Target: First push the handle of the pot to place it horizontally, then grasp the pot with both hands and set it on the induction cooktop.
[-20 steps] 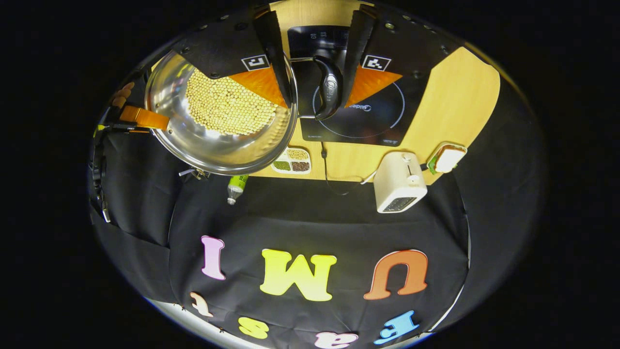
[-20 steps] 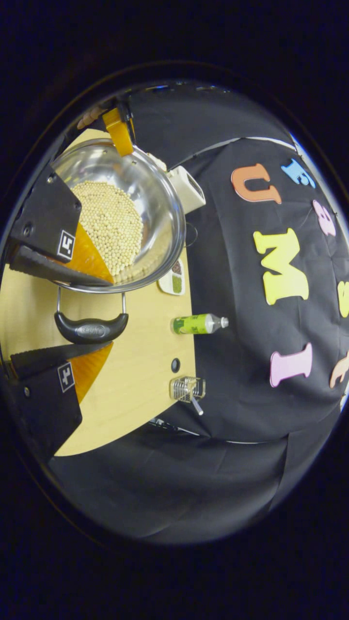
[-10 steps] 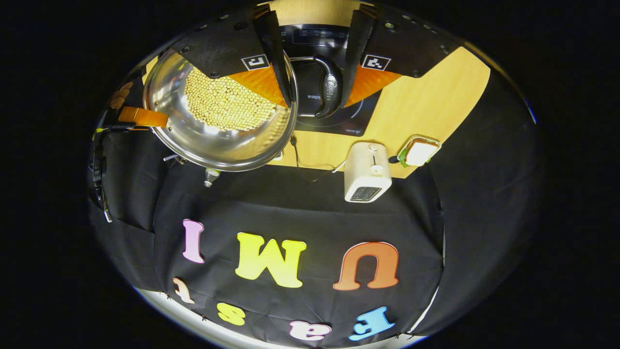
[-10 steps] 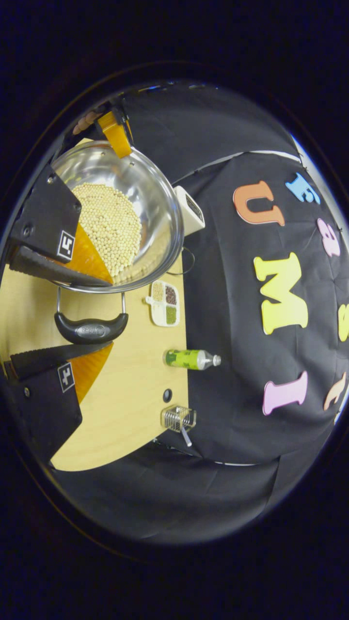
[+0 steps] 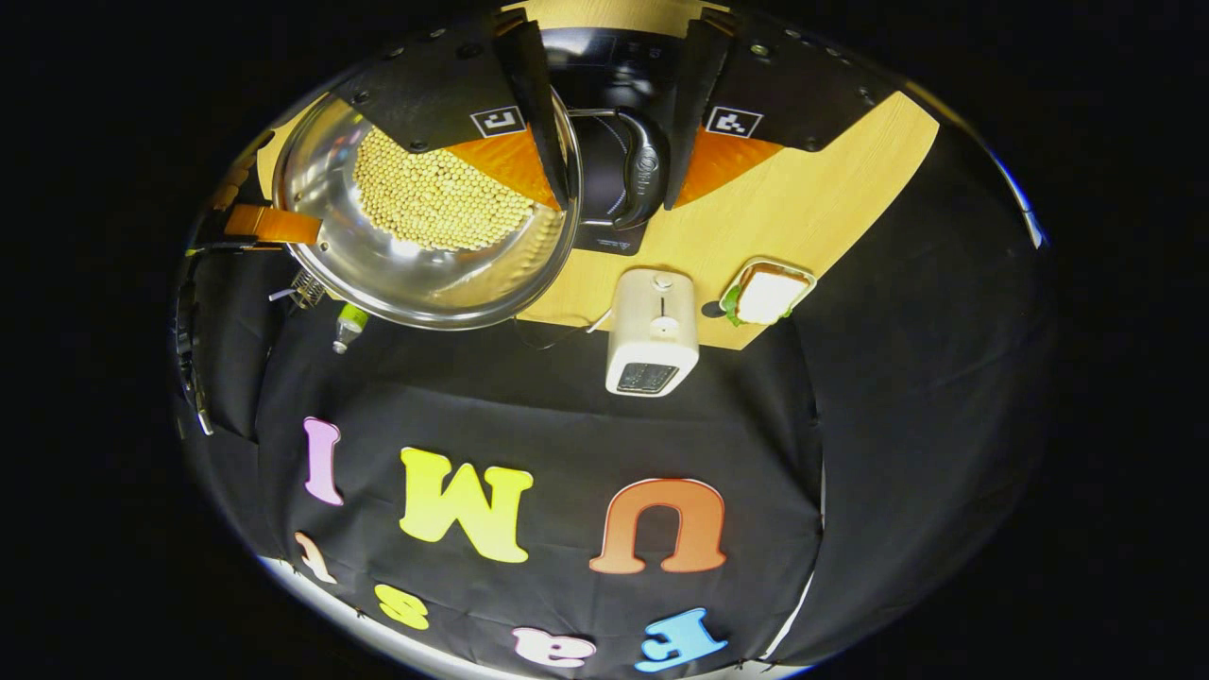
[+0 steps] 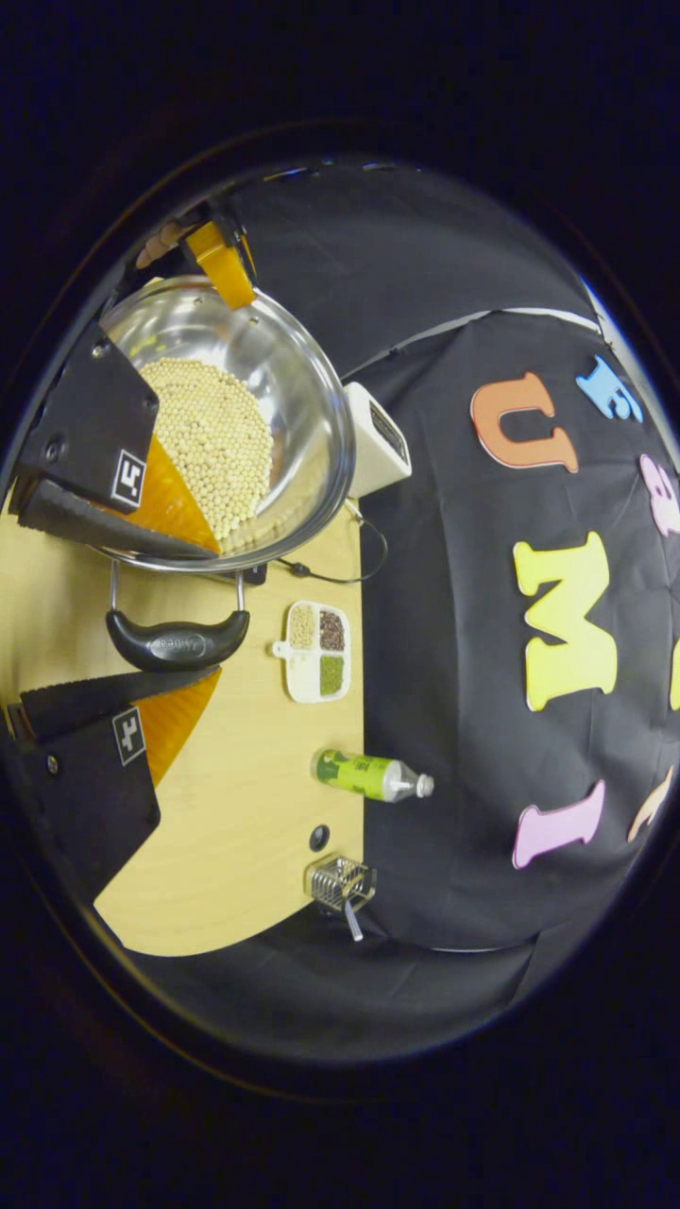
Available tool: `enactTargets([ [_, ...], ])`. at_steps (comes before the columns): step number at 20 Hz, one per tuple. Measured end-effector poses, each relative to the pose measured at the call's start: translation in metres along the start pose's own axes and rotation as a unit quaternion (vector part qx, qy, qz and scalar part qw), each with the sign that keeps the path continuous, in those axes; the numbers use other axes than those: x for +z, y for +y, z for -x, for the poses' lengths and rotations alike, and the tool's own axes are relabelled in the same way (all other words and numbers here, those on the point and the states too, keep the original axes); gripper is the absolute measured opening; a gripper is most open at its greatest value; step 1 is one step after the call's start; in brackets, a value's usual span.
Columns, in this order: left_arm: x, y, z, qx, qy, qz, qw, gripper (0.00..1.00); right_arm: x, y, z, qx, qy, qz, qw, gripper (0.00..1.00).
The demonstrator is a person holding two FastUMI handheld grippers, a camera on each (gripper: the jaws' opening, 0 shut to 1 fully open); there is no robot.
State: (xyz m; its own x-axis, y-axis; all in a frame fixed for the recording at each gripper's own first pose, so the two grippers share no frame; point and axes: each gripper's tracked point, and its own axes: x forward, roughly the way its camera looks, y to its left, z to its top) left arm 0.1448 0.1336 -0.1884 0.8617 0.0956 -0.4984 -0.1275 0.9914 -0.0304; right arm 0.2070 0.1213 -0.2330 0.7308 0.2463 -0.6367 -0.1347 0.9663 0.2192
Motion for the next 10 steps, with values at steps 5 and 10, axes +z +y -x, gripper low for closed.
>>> enactTargets([
  [5, -0.012, 0.018, -0.030, 0.013, 0.019, 0.012, 1.000, 0.54, 0.001, 0.012, -0.037, 0.005, 0.008, 0.015, 1.000, 0.63],
  [10, -0.022, 0.032, -0.058, 0.024, 0.033, 0.013, 0.999, 0.54, -0.007, 0.022, -0.073, 0.014, 0.021, 0.018, 1.000, 0.61],
])
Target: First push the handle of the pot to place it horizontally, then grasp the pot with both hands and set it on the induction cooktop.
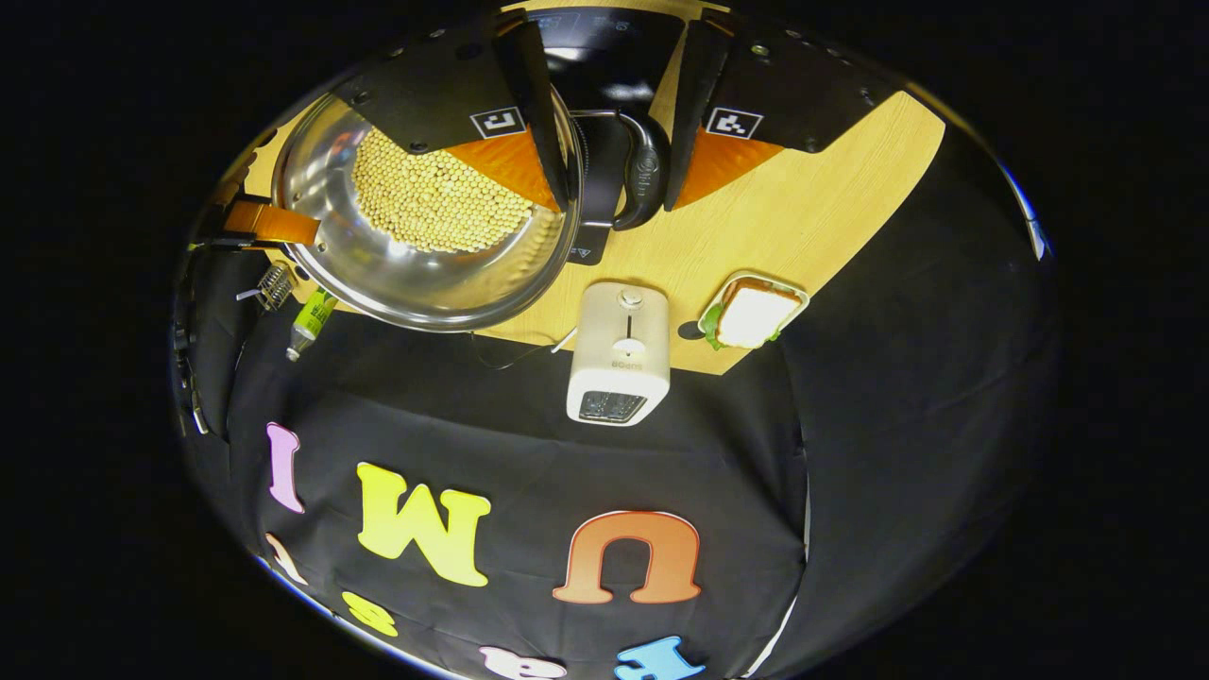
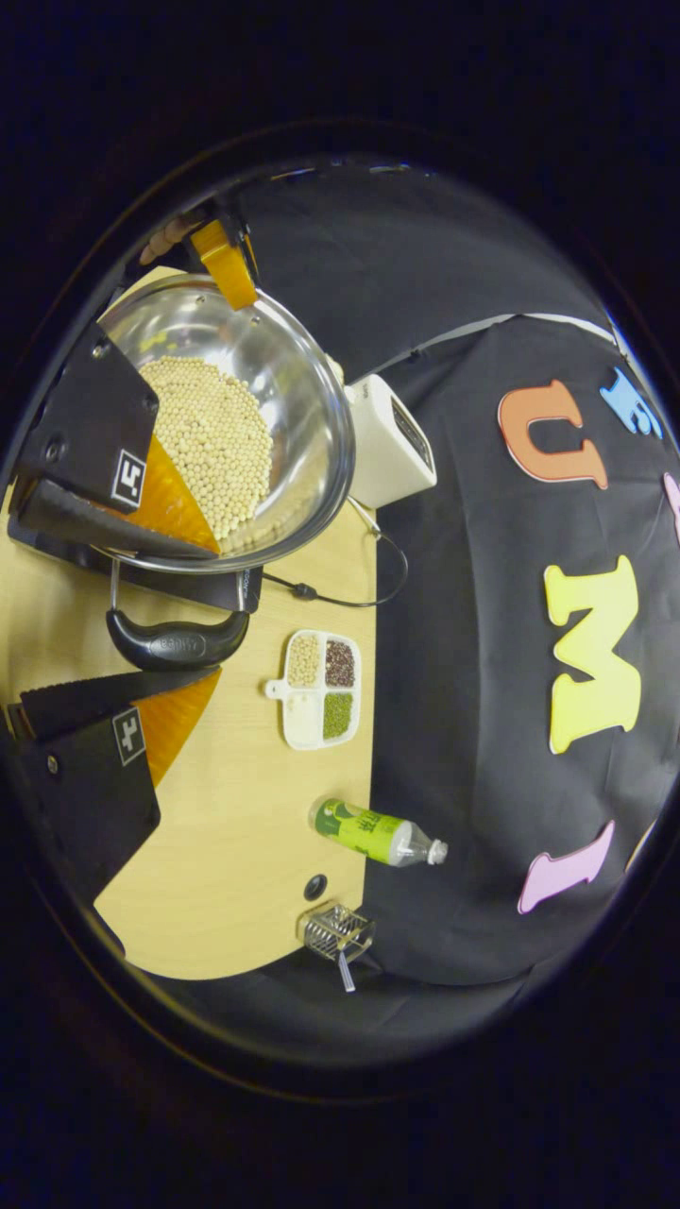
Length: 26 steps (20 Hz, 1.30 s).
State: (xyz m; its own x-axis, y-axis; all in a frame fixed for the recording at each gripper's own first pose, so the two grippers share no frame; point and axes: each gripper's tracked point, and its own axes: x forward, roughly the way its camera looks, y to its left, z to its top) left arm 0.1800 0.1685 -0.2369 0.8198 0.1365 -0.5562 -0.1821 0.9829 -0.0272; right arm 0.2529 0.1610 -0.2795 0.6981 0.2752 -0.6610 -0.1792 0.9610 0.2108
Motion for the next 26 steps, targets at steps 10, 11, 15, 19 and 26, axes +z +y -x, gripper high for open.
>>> enactTargets([
  [10, -0.022, 0.013, -0.035, -0.005, 0.035, 0.026, 0.999, 0.55, -0.013, 0.003, -0.033, -0.006, 0.009, -0.004, 1.000, 0.62],
  [11, -0.016, 0.014, -0.036, -0.006, 0.021, 0.027, 0.999, 0.55, -0.013, 0.003, -0.034, -0.003, 0.004, -0.008, 1.000, 0.62],
  [15, -0.015, 0.014, -0.036, -0.013, 0.005, 0.011, 1.000, 0.54, -0.017, 0.004, -0.037, -0.006, -0.014, -0.013, 1.000, 0.62],
  [19, -0.014, 0.013, -0.046, -0.027, 0.001, 0.013, 1.000, 0.56, -0.021, 0.004, -0.030, -0.020, -0.032, -0.020, 0.999, 0.63],
  [26, -0.017, 0.015, -0.044, -0.039, 0.002, 0.023, 0.999, 0.59, -0.020, 0.004, -0.029, -0.022, -0.052, -0.032, 0.998, 0.65],
])
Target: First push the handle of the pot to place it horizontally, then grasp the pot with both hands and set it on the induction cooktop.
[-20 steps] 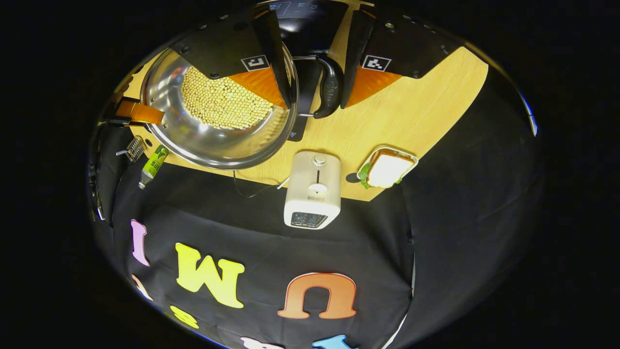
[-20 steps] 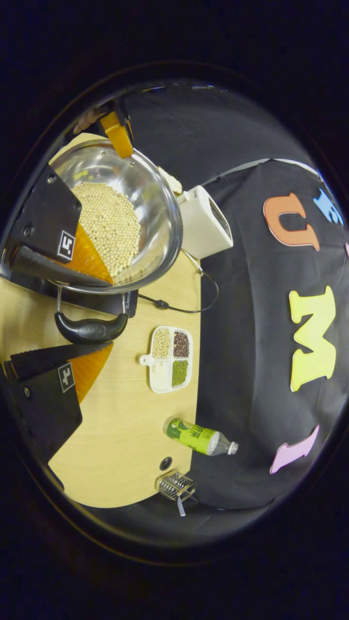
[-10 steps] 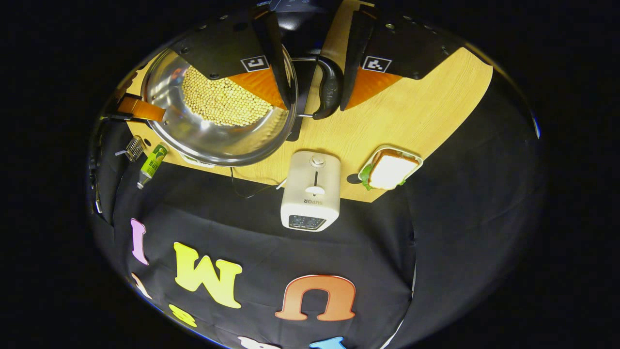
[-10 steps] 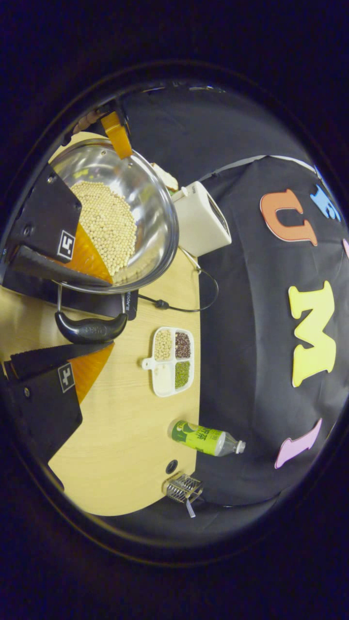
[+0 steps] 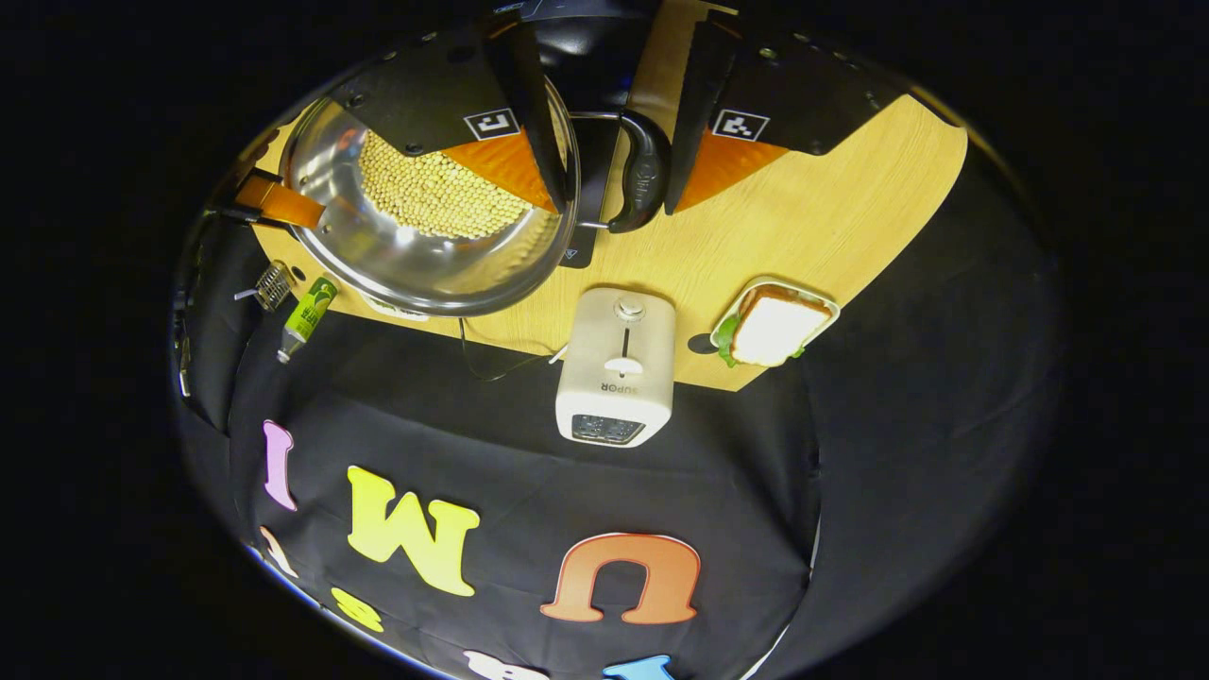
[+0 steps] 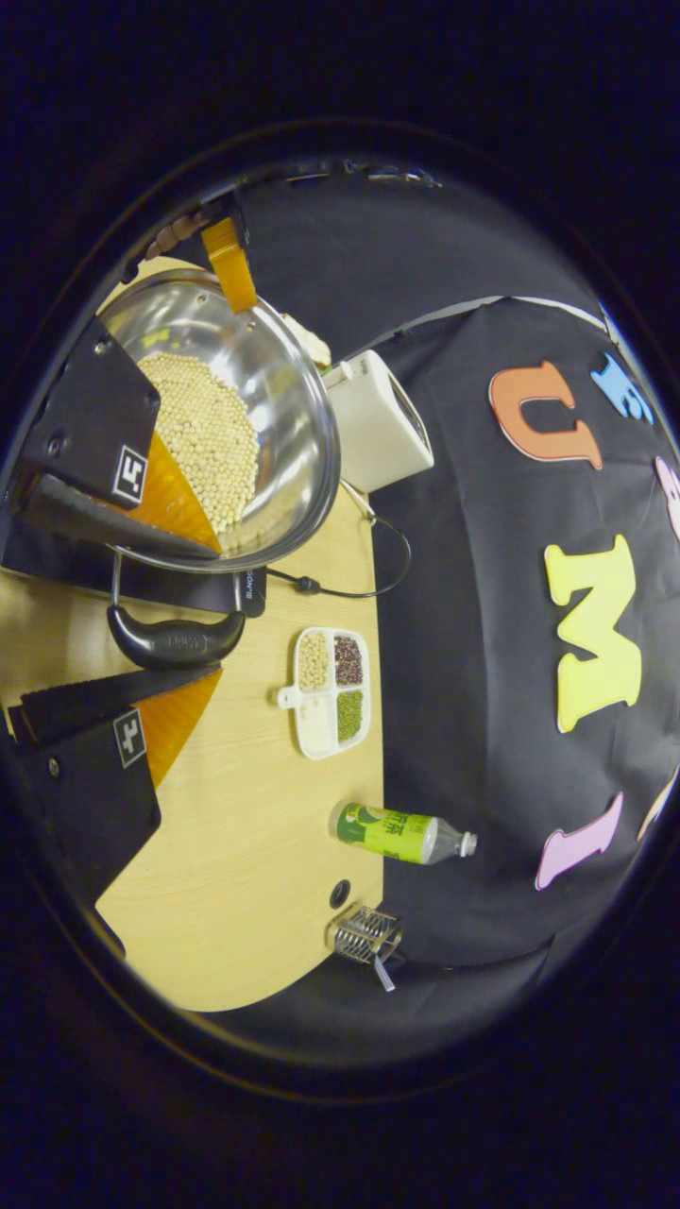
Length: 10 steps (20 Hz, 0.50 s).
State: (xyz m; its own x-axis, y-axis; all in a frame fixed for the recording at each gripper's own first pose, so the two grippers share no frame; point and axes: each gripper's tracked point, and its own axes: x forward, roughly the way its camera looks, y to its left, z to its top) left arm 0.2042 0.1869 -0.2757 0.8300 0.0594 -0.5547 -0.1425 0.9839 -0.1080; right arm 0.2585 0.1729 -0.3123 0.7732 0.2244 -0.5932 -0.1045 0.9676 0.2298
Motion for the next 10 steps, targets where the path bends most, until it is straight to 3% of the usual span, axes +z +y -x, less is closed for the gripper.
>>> enactTargets([
  [1, 0.000, 0.000, 0.000, -0.004, 0.000, 0.006, 1.000, 0.60, 0.001, 0.000, 0.001, 0.000, -0.006, -0.001, 1.000, 0.68],
  [2, -0.001, 0.000, 0.000, -0.009, 0.000, 0.013, 1.000, 0.50, 0.002, -0.001, 0.002, -0.001, -0.013, -0.001, 1.000, 0.67],
  [3, 0.000, 0.000, 0.001, -0.013, 0.000, 0.020, 1.000, 0.60, 0.004, -0.002, 0.005, 0.000, -0.021, -0.002, 1.000, 0.68],
  [10, 0.022, 0.004, 0.032, -0.005, -0.055, 0.018, 0.998, 0.59, 0.019, -0.014, 0.047, 0.002, -0.078, -0.030, 0.996, 0.73],
])
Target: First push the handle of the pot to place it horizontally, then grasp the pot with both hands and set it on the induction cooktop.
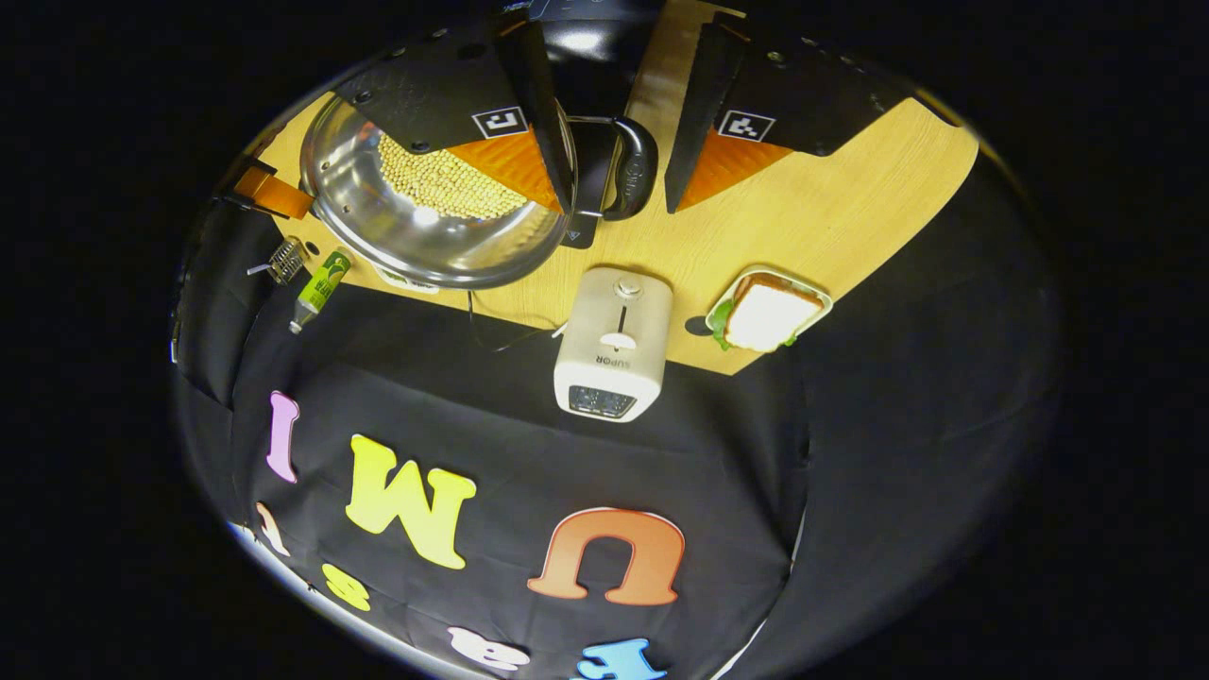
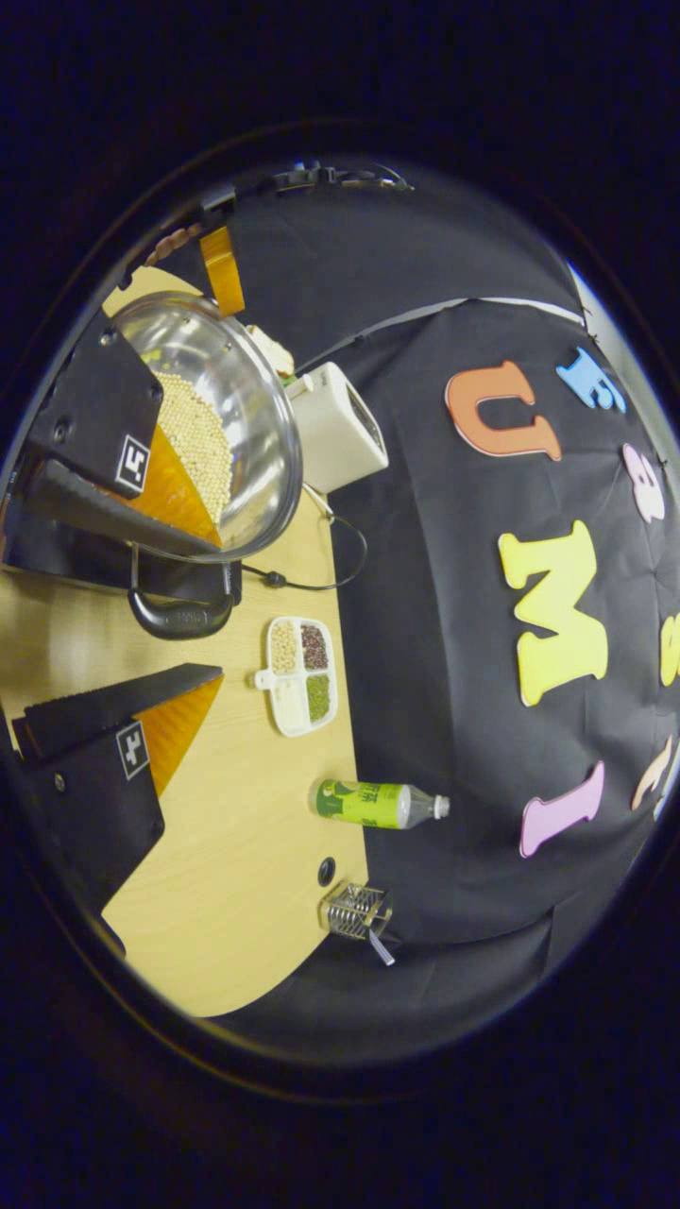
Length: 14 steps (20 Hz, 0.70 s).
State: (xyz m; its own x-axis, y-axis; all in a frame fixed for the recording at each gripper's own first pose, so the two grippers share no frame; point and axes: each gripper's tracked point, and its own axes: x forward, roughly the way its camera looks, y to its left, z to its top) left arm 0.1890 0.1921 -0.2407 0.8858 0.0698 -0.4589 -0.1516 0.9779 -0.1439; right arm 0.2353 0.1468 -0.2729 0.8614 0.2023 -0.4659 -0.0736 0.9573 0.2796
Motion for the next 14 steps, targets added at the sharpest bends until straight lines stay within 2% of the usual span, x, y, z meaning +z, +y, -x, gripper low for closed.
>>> enactTargets([
  [2, 0.010, 0.001, 0.013, 0.002, -0.022, 0.001, 1.000, 0.66, 0.010, -0.005, 0.016, -0.005, -0.025, 0.005, 1.000, 0.77],
  [3, 0.013, -0.001, 0.018, 0.003, -0.033, 0.003, 0.999, 0.77, 0.014, -0.005, 0.024, -0.002, -0.035, 0.012, 0.999, 0.87],
  [4, 0.016, -0.002, 0.026, 0.002, -0.041, 0.003, 0.999, 0.69, 0.016, -0.004, 0.030, 0.004, -0.045, 0.017, 0.999, 0.94],
  [6, 0.018, -0.006, 0.037, -0.001, -0.053, -0.005, 0.999, 0.94, 0.019, -0.006, 0.044, 0.002, -0.056, 0.023, 0.998, 0.95],
  [14, 0.029, -0.026, 0.097, 0.012, -0.105, -0.061, 0.993, 0.95, 0.028, -0.012, 0.108, -0.011, -0.108, 0.049, 0.993, 0.95],
])
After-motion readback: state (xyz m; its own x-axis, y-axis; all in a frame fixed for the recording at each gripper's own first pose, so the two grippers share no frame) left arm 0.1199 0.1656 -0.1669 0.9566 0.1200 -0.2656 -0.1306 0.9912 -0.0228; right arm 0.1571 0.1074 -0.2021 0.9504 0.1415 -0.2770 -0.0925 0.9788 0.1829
